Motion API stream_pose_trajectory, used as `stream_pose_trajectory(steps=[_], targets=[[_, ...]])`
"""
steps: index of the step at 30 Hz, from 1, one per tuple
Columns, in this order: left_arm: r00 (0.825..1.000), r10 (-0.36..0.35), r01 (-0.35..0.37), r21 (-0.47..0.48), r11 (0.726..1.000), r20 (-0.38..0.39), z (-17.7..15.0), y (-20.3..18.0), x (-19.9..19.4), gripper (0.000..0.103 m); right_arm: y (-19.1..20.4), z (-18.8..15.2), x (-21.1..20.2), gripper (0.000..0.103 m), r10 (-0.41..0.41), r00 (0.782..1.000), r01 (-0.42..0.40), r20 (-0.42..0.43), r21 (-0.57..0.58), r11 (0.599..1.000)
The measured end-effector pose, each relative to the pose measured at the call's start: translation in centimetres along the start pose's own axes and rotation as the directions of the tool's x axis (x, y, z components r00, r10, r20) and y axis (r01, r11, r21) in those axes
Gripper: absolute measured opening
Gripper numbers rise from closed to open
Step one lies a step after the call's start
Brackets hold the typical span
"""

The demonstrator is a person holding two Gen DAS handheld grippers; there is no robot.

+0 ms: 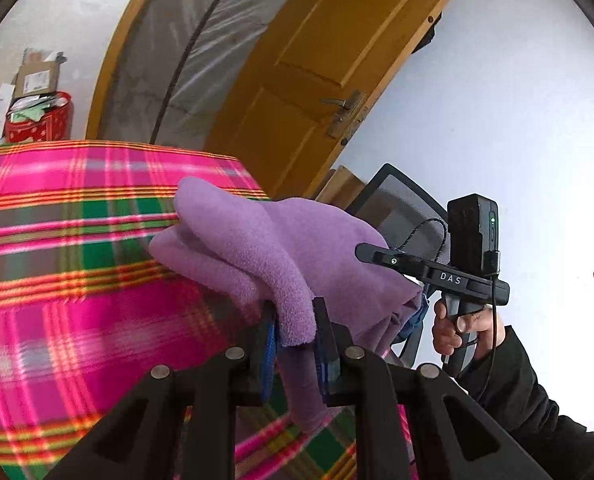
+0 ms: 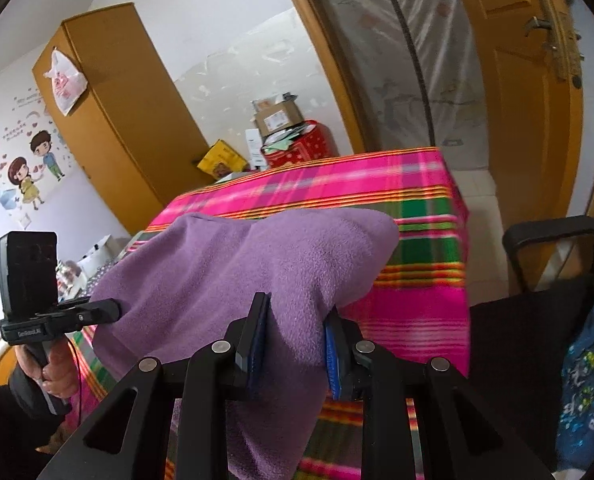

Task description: Fold clothes

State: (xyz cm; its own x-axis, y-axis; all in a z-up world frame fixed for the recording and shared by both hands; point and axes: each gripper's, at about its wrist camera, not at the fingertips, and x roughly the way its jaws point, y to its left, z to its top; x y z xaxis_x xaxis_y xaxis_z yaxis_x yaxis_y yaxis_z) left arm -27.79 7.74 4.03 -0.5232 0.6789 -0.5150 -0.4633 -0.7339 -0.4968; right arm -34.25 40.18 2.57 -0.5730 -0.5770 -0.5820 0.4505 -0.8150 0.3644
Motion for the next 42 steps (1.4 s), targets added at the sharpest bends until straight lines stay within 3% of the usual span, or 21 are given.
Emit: stream_pose_trajectory(steps=[6,13,18,23,26,27,29,33,35,38,42], targets=[[1.0,0.006,-0.006,0.016,1.0,-0.012,0.1,-0.3,3.3,0.017,-3.3,-0.2,0.3,0.026,-0.013,1.0,0.012,0.007,0.024,1.0],[0.993,-0.011,0.008,-0.028,1.0,-0.114,-3.0,0.3,6.3,0.017,-6.4,-2.8,2.1,0.026,-0.026,0.996,0.033,-0.083,0.082,0.996],[0.981,-0.018,-0.005,-0.118,0.993,-0.192,-5.1,2.1,6.6,0.02,-7.5,-4.2,2.0,0.033,-0.031,0.995,0.047,-0.1,0.164,0.985],[0.975,-0.031,-0.005,-0.16,0.987,-0.222,-6.2,3.2,4.5,0.02,-5.5,-5.0,-0.2,0.039,-0.136,0.989,0.143,-0.053,0.148,0.979],[0.985,-0.003,-0.016,-0.113,0.993,-0.17,-5.3,2.4,2.5,0.017,-3.4,-5.5,-1.8,0.038,-0.173,0.985,0.172,-0.001,0.108,0.979],[0.989,0.007,-0.022,-0.095,0.995,-0.149,-4.9,2.1,1.9,0.017,-2.5,-5.8,-2.1,0.037,-0.179,0.984,0.178,0.008,0.089,0.98],[0.994,0.027,-0.034,-0.061,0.998,-0.109,-3.7,1.4,1.5,0.017,-1.0,-6.3,-2.7,0.024,-0.191,0.981,0.19,0.024,0.051,0.98],[0.995,0.068,-0.07,-0.028,0.997,-0.071,-1.6,1.2,3.1,0.017,0.3,-8.2,-0.9,0.017,-0.282,0.957,0.28,-0.071,-0.043,0.959],[0.991,0.086,-0.09,-0.034,0.995,-0.1,-1.5,1.9,4.5,0.017,0.6,-9.1,-0.2,0.017,-0.325,0.94,0.317,-0.099,-0.093,0.944],[0.984,0.096,-0.105,-0.055,0.993,-0.149,-2.0,3.1,6.1,0.017,0.5,-9.3,-0.3,0.017,-0.329,0.938,0.319,-0.11,-0.102,0.942],[0.986,0.089,-0.099,-0.058,0.993,-0.143,-1.8,3.4,6.3,0.017,0.6,-8.4,-1.0,0.017,-0.321,0.942,0.313,-0.1,-0.087,0.946]])
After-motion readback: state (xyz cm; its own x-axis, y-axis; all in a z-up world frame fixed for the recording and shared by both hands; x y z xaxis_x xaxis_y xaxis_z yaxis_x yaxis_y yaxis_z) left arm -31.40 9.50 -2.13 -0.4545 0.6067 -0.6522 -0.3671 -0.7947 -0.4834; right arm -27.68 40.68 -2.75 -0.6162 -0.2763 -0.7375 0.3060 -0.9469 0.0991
